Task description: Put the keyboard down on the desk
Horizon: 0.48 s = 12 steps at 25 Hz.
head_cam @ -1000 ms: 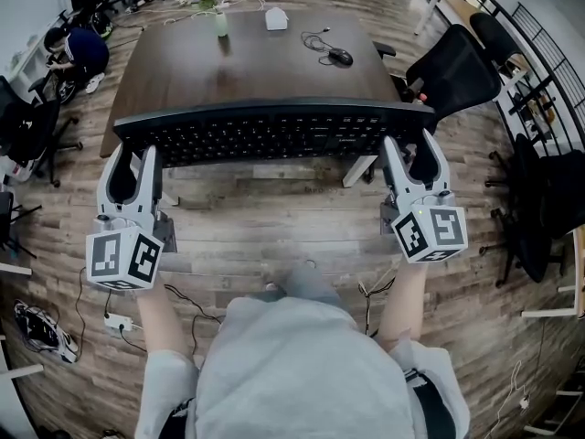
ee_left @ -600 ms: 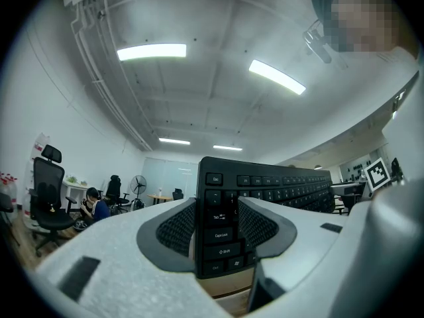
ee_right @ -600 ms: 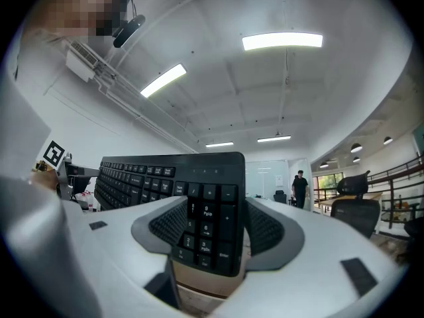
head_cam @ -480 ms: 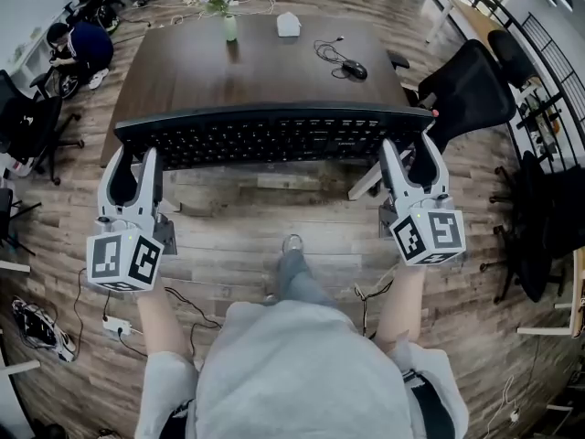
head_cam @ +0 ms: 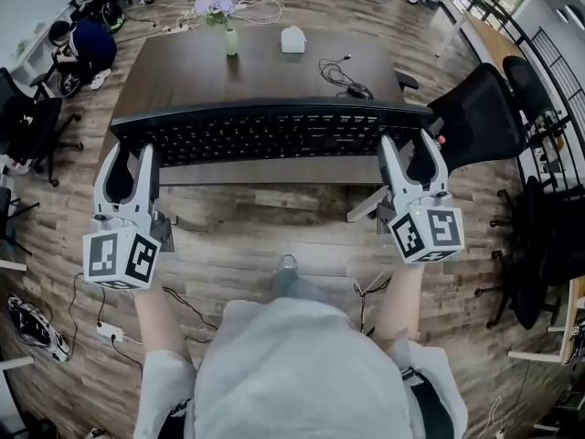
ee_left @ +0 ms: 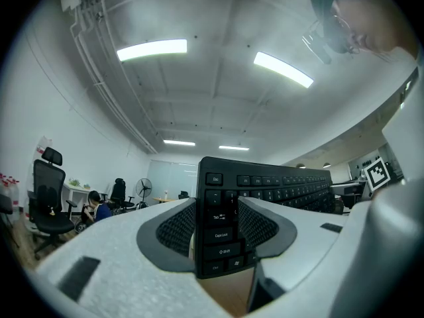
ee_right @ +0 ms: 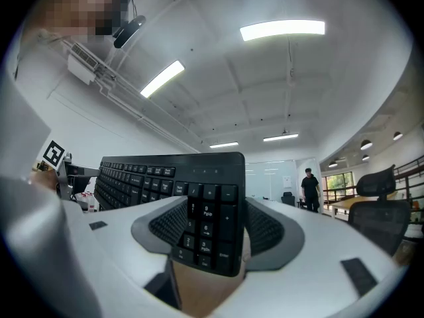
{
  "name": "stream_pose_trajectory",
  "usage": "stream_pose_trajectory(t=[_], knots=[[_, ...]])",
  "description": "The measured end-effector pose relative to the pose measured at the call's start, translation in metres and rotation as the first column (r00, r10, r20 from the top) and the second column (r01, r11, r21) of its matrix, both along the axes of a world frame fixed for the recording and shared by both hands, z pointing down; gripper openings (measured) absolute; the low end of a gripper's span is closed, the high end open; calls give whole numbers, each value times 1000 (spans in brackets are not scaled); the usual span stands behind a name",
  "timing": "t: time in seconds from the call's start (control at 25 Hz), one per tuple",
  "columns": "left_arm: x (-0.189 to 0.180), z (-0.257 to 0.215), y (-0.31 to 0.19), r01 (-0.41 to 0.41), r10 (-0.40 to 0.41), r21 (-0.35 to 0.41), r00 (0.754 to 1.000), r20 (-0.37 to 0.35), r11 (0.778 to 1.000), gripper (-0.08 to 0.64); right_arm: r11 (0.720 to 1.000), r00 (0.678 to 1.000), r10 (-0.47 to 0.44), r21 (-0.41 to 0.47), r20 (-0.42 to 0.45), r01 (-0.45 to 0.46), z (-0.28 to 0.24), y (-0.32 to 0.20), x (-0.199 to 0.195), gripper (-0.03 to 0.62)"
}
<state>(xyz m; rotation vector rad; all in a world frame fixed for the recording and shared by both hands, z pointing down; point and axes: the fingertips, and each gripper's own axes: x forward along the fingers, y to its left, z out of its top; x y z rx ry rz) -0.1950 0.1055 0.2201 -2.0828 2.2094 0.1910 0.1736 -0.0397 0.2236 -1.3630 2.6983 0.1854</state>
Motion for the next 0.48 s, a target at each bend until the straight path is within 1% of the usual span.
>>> stream_pose_trajectory(t=[0.28,0.48], knots=[[9,-2,-69,28,-28,4,1000,2,1000,176,1000,1000,-27,6,0,27,-2,-79,5,242],[10,-2,-107,48,-48,3,999,2,999,176,999,999,-43,6,2,43,-2,-123,3,242]])
